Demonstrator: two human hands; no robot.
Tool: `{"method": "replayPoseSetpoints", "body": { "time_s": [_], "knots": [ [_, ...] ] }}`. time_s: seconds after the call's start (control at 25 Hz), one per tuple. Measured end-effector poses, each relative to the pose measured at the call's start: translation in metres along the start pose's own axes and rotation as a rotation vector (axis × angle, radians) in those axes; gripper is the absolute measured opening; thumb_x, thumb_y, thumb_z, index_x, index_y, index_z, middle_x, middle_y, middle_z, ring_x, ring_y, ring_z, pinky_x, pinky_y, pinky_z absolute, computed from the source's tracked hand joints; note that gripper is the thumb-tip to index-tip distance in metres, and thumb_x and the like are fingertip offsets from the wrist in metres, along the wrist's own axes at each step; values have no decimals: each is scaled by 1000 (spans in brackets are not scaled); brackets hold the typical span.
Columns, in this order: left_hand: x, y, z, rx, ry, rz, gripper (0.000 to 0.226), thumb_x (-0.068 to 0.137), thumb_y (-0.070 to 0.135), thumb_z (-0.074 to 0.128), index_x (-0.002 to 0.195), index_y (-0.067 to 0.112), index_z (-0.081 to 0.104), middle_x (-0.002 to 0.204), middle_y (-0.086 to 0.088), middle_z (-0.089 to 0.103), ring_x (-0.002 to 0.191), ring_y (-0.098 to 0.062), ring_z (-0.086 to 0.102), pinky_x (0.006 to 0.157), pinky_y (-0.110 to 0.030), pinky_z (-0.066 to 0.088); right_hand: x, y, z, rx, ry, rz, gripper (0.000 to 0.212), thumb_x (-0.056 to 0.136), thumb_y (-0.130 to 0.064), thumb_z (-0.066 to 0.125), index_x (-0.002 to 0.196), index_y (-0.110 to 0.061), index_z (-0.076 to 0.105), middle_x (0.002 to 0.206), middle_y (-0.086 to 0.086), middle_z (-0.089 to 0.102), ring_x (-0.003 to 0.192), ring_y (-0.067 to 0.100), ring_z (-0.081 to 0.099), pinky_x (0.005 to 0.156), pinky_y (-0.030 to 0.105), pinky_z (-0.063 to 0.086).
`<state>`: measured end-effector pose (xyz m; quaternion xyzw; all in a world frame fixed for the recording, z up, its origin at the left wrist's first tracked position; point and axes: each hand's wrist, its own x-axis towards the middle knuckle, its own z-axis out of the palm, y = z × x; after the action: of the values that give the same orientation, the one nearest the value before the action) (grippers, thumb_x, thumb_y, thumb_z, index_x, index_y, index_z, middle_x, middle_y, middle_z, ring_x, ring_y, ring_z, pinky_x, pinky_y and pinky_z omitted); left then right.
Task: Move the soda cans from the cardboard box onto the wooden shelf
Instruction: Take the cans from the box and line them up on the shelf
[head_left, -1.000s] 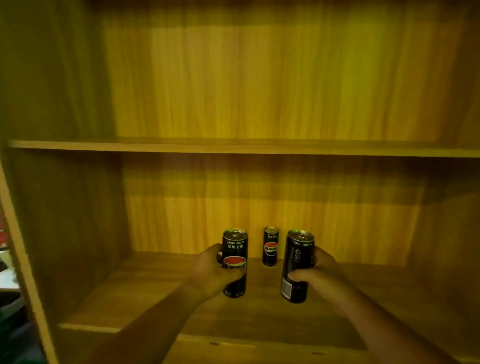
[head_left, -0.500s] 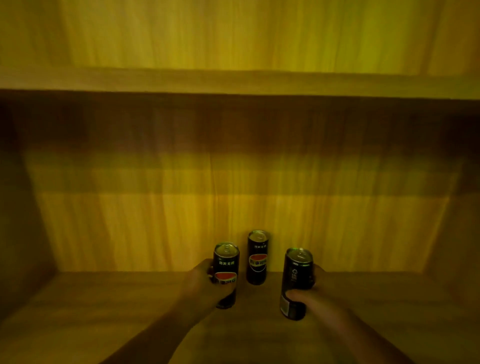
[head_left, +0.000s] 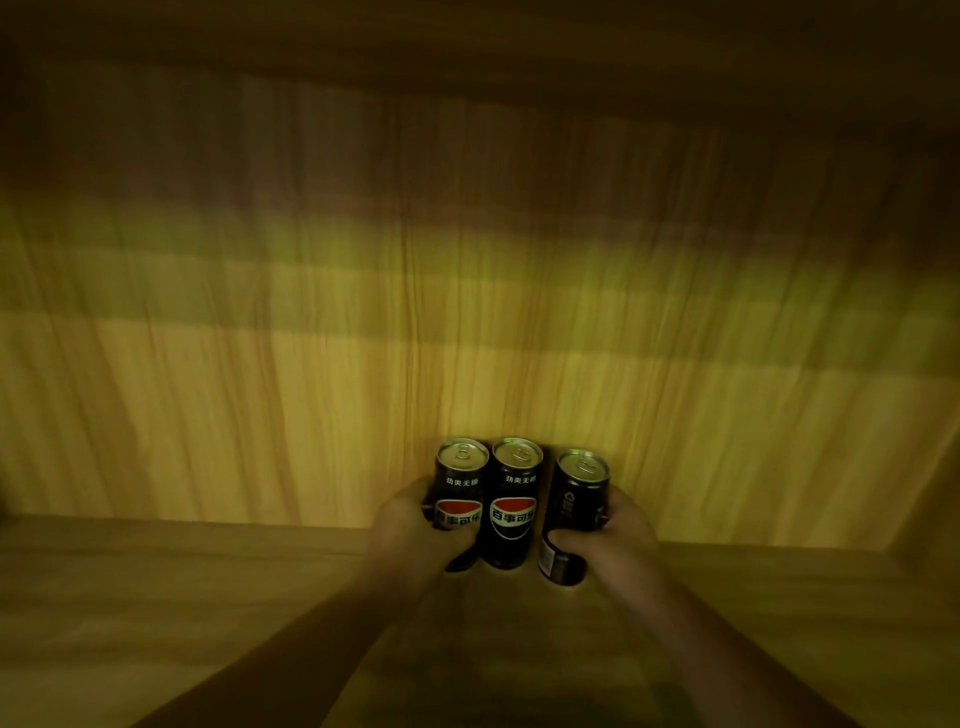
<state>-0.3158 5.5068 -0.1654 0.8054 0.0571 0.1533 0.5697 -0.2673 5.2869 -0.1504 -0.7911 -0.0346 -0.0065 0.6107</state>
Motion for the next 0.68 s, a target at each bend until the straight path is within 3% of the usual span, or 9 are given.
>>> {"method": "replayPoseSetpoints", "body": {
  "time_s": [0.16, 0.36, 0.52, 0.68],
  "knots": [
    [3, 0, 0, 79, 76, 27, 54, 73, 18, 86, 120, 20, 59, 107, 17, 56, 91, 1, 58, 87, -25, 54, 4, 0, 4, -3, -14, -28, 66, 66, -1, 81, 123, -19, 54, 106, -7, 63, 102, 17, 61, 85, 33, 47],
    [7, -3, 3, 132, 123, 51, 67, 69, 23, 88, 127, 18, 55, 116, 7, 54, 100, -7, 58, 93, -34, 54, 7, 3, 6, -68, -12, -82, 62, 66, -12, 84, 119, -26, 53, 102, -15, 62, 101, 11, 61, 85, 30, 47],
    [8, -6, 5, 138, 112, 53, 66, 71, 22, 87, 128, 18, 54, 117, 4, 57, 101, -7, 58, 88, -25, 51, 7, 7, 2, -136, -50, -92, 54, 70, -11, 80, 108, -32, 47, 92, -23, 55, 83, -7, 52, 71, 18, 42],
    [10, -10, 5, 127, 88, 65, 62, 71, 22, 87, 125, 19, 56, 114, 6, 61, 102, -7, 60, 87, -25, 52, 10, 15, -2, -222, -53, -78, 53, 70, -8, 79, 113, -27, 54, 95, -17, 61, 88, -1, 58, 68, 17, 44]
  ]
}}
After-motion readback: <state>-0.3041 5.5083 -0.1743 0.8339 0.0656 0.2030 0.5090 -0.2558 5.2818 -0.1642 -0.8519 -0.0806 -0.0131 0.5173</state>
